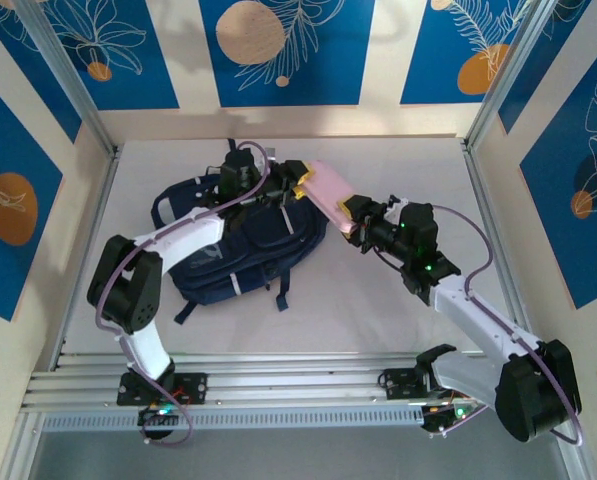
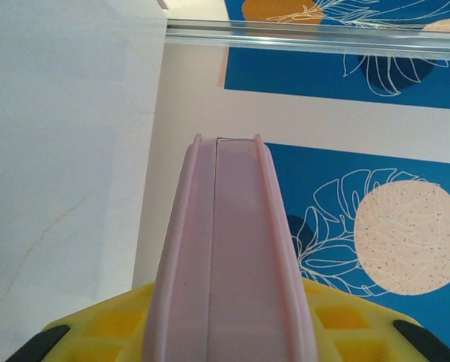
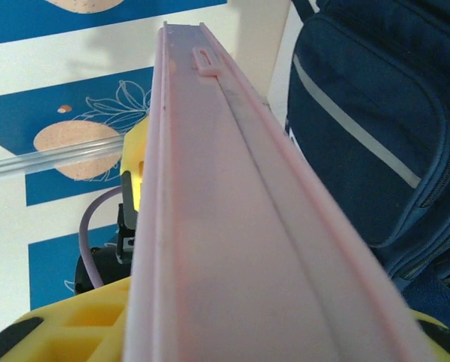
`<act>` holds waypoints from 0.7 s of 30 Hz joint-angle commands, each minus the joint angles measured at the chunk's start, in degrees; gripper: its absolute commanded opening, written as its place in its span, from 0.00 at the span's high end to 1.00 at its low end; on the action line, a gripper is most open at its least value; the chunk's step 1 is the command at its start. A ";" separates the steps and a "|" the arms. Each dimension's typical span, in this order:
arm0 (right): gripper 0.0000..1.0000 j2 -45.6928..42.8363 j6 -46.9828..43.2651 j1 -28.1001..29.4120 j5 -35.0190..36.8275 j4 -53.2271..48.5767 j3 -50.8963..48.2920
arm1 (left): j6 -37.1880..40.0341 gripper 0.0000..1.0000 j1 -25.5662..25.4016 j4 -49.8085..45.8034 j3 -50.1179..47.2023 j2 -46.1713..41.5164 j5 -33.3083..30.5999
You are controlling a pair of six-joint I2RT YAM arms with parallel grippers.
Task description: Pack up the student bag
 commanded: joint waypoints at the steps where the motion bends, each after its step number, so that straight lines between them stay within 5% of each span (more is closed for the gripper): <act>1: 0.63 -2.37 -1.37 -0.83 2.17 1.47 1.05 | 1.59 0.76 -0.39 0.56 -0.43 -1.32 -0.84; 9: 0.73 -3.00 -1.85 -1.57 2.25 1.58 0.98 | 2.49 0.66 -0.82 -0.90 -0.44 -1.15 -1.37; 12: 0.73 -3.39 -2.45 -2.32 1.77 0.96 0.97 | 5.63 0.41 -0.74 -4.56 0.94 -1.36 -0.63; 16: 0.73 -6.28 -5.75 -5.28 0.79 -3.53 0.59 | 20.12 0.24 0.21 -21.21 5.87 -3.58 -1.59; 21: 0.73 -11.08 -9.34 -11.22 -0.93 -9.34 -2.75 | 37.26 0.20 1.22 -40.83 11.44 -5.56 -9.64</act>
